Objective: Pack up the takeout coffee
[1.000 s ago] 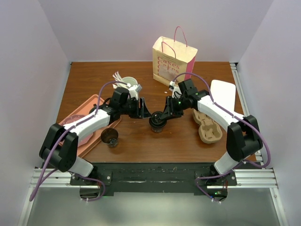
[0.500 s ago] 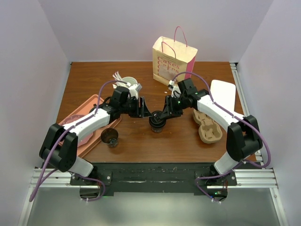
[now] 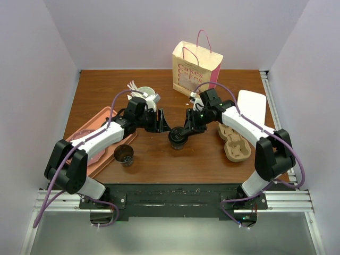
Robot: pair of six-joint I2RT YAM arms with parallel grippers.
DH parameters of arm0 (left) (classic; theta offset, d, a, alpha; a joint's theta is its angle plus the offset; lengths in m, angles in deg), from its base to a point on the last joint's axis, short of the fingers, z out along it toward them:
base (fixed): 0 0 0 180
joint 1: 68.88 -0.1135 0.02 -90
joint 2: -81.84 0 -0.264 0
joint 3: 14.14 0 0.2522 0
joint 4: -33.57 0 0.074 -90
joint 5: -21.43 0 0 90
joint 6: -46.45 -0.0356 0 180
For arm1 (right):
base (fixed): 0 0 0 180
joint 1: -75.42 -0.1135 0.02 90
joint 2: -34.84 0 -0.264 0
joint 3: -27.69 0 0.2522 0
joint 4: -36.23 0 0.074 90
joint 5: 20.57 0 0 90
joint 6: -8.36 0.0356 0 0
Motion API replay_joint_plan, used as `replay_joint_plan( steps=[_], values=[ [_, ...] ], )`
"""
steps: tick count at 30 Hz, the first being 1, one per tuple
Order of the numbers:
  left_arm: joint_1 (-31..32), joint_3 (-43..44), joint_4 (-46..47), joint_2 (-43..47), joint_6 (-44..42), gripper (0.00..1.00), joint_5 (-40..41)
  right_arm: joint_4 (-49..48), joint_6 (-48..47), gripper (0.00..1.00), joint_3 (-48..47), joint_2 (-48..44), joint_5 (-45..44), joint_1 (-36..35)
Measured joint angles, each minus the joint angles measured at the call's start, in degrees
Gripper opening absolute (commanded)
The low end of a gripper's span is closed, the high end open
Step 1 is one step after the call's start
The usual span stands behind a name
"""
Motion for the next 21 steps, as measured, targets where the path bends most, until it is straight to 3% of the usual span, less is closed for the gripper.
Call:
replay_joint_plan(
  steps=[21],
  values=[
    [0.0, 0.0, -0.7, 0.0, -0.5, 0.59, 0.0, 1.2, 0.0, 0.45, -0.5, 1.2, -0.1, -0.4]
  ],
)
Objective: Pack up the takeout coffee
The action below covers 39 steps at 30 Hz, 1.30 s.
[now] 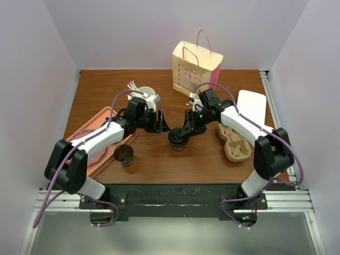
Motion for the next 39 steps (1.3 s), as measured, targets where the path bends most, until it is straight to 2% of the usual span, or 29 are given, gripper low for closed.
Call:
replay_joint_plan(
  steps=[39],
  values=[
    [1.9, 0.9, -0.7, -0.8, 0.0, 0.57, 0.0, 3.8, -0.2, 0.42, -2.2, -1.2, -3.2, 0.0]
  ],
)
